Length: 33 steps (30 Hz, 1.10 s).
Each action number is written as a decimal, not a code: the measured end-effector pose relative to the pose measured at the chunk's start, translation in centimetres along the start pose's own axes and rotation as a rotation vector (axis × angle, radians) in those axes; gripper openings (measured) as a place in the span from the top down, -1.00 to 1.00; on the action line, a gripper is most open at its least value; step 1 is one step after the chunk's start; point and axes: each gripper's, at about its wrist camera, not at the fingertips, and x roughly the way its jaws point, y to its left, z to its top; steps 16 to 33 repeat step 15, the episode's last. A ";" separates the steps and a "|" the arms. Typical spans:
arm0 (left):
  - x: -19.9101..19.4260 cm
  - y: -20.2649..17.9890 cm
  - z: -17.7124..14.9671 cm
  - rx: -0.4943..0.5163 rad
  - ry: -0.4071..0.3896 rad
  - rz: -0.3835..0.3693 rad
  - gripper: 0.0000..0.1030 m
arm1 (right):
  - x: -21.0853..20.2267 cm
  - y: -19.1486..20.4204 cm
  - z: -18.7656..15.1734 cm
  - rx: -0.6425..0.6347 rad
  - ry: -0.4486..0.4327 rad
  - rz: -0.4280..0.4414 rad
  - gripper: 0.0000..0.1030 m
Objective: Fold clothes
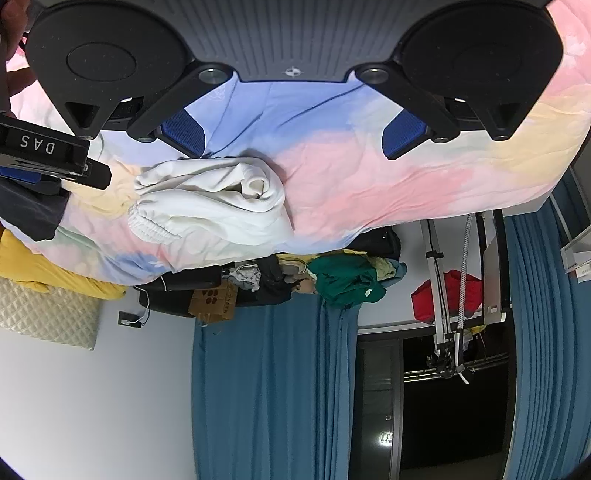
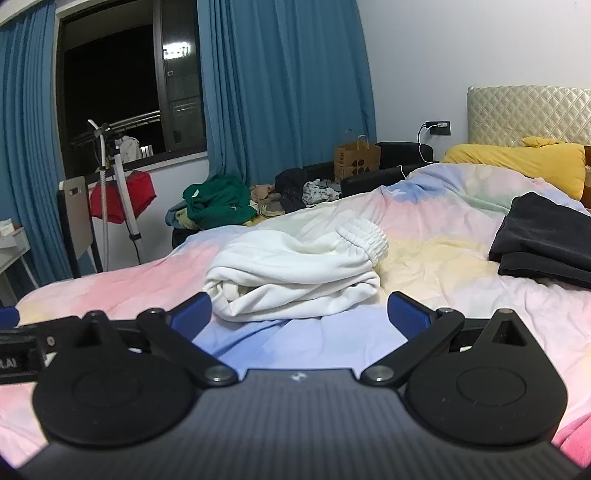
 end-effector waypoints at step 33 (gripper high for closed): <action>-0.6 0.9 0.2 -0.024 -0.005 -0.013 -1.00 | 0.0 -0.2 0.0 0.004 -0.002 0.003 -1.00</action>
